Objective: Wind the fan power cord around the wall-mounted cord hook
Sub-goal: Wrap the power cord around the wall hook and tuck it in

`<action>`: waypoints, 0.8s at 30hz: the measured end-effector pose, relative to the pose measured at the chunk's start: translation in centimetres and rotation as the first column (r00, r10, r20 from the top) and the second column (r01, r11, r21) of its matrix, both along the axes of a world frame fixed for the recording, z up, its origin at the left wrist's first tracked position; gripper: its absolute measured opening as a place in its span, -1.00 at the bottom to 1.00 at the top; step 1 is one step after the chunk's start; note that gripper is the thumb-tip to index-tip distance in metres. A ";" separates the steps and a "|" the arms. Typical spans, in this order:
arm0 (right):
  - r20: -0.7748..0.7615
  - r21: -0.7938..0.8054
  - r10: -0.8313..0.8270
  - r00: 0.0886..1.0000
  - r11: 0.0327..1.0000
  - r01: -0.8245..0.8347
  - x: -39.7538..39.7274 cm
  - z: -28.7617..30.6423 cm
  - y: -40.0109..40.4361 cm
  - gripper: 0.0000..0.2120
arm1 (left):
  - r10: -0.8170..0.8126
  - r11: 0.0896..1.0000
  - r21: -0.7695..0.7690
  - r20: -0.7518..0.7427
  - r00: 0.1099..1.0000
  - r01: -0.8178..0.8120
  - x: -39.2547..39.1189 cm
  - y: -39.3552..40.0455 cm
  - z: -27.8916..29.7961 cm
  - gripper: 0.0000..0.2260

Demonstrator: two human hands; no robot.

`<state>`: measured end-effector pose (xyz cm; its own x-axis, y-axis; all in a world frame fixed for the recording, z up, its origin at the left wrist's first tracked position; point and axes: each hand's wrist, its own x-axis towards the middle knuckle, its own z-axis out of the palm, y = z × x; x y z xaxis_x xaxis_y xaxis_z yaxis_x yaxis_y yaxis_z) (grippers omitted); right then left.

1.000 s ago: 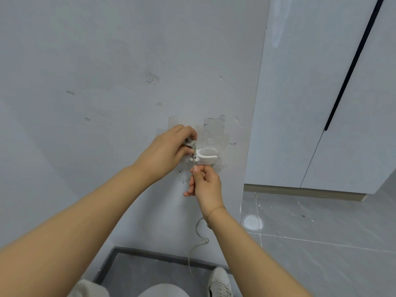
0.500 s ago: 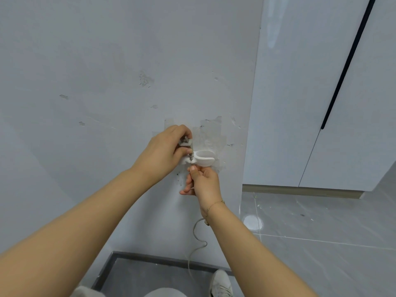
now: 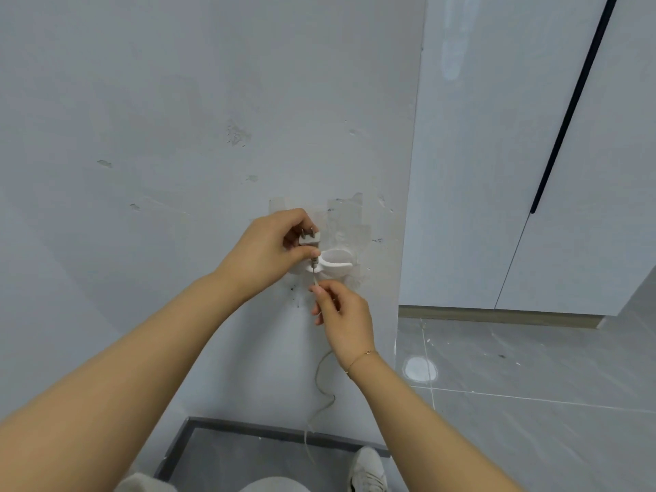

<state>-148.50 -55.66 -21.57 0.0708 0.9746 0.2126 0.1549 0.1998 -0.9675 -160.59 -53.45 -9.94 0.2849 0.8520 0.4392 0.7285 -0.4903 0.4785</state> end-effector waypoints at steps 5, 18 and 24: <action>0.167 0.085 -0.055 0.984 0.996 0.041 0.6 -0.5 -0.5 -0.80 | 0.044 0.978 -0.207 0.081 0.996 -0.026 -2.1 -0.7 0.8 -0.74; 0.282 0.122 -0.211 0.936 0.975 0.183 1.7 -1.7 -3.9 -0.94 | 0.297 0.753 -0.644 0.155 0.942 -0.132 -9.8 -3.7 1.6 -0.87; 0.439 0.131 -0.078 0.895 0.991 0.023 -1.2 0.7 -3.4 -0.85 | 0.265 0.686 -0.677 -0.107 0.958 -0.265 -9.1 -3.2 -1.3 -0.93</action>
<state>-149.69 -59.05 -20.91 -0.0092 0.9377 0.3472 0.5745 0.2891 -0.7657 -169.66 -56.63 -11.26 0.0005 0.9577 -0.2876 0.7777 0.1804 0.6022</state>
